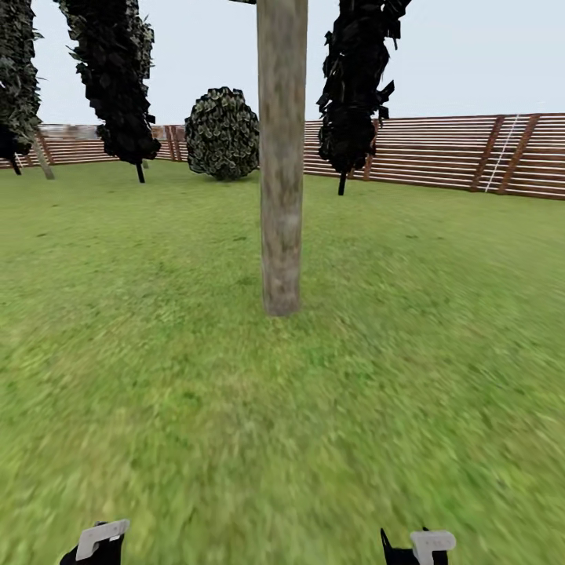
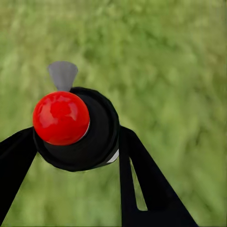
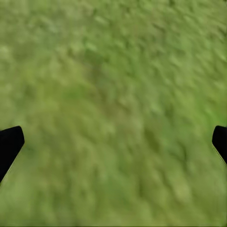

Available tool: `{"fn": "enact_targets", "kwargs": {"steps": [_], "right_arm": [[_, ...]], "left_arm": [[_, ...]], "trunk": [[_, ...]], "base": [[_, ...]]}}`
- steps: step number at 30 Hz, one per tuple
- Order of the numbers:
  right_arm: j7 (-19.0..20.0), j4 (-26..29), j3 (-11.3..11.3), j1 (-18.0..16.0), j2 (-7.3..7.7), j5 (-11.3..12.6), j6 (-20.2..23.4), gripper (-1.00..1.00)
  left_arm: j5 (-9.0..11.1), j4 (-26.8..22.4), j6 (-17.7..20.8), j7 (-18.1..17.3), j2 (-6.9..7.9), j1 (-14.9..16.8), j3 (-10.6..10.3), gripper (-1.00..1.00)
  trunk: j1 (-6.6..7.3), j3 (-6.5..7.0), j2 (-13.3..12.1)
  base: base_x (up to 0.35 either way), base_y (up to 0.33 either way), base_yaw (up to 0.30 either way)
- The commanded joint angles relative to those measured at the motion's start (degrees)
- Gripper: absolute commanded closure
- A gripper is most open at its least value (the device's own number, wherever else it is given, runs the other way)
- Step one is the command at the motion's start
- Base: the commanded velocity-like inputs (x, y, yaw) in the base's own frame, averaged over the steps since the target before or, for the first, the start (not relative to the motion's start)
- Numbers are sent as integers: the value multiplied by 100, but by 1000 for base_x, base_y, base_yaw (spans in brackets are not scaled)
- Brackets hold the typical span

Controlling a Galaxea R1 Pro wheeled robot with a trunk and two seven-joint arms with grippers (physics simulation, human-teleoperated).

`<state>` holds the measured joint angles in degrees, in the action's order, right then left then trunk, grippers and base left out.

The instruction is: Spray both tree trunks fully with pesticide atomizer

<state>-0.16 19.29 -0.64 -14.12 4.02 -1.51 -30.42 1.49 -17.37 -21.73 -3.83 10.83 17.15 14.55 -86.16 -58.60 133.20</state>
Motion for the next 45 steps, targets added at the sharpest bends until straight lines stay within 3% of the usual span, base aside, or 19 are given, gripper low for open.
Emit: {"fn": "enact_targets", "kwargs": {"steps": [1,45], "right_arm": [[-2,-4,-7,-3,-1,-16,-17,-100],[4,-4,-7,-3,1,-16,-17,-100]], "left_arm": [[17,5,-15,-43,-2,5,30,100],[18,5,-12,-40,-2,7,30,100]], "trunk": [[-2,-5,2],[-2,-4,2]], "base": [[336,0,15],[336,0,-1]]}}
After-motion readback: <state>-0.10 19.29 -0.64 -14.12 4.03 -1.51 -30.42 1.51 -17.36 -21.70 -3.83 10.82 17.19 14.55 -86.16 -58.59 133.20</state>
